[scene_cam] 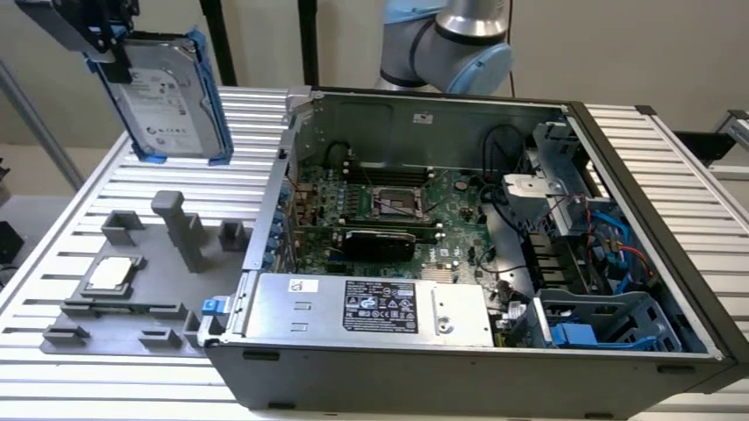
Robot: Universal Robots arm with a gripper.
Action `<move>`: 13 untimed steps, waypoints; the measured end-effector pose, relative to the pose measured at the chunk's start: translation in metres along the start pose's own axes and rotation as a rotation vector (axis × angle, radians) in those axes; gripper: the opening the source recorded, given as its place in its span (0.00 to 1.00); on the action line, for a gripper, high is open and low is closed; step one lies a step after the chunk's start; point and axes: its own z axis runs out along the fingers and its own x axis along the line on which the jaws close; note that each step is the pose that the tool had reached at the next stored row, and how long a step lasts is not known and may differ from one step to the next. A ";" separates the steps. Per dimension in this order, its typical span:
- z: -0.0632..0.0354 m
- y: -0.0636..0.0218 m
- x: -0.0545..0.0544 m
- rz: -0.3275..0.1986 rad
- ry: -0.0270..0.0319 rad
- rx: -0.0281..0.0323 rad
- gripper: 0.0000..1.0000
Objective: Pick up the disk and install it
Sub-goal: 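Pick up the disk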
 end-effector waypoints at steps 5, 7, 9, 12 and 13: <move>-0.0216 -0.0219 0.006 0.000 -0.0020 -0.0003 0.00; -0.0264 -0.0299 0.009 0.000 -0.0038 -0.0002 0.00; -0.0287 -0.0380 0.012 0.000 -0.0067 -0.0002 0.00; -0.0308 -0.0501 0.017 0.000 -0.0119 -0.0004 0.00; -0.0315 -0.0544 0.019 0.000 -0.0138 -0.0004 0.00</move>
